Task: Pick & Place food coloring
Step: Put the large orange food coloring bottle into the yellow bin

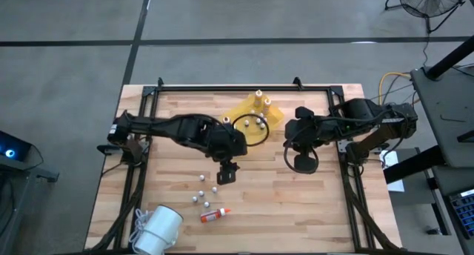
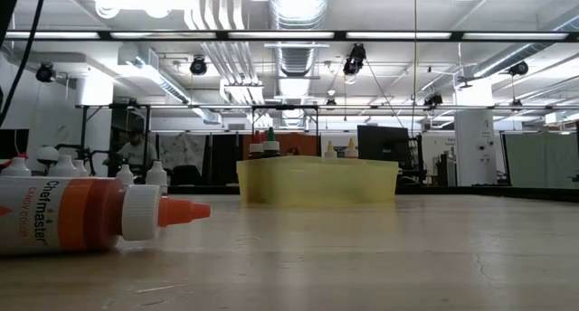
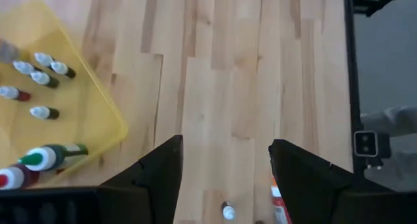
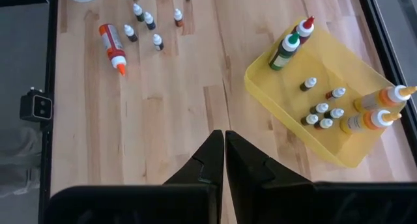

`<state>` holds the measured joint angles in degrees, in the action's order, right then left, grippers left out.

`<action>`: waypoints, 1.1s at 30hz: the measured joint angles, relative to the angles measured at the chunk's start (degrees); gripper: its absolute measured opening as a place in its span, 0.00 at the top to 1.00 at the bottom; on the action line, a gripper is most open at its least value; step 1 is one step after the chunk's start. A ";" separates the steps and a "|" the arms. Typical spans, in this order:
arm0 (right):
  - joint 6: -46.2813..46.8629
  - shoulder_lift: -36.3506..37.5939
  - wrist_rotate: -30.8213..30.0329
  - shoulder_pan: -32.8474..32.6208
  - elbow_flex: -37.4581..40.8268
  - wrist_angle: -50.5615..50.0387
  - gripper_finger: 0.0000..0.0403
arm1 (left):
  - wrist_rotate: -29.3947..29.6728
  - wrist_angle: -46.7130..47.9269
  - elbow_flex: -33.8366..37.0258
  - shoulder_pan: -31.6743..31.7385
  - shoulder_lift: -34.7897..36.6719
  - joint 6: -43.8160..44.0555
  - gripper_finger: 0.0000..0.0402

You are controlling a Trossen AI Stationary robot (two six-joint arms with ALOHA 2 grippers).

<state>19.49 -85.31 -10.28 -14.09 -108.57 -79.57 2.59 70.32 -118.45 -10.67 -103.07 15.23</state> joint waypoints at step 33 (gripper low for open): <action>1.20 -0.01 0.24 -1.79 10.14 9.00 0.98 | -6.45 -6.46 25.98 -14.76 15.12 26.71 0.51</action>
<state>20.69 -85.32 -10.04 -15.88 -98.43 -70.58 -3.86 63.85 -92.47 -25.43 -87.94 41.94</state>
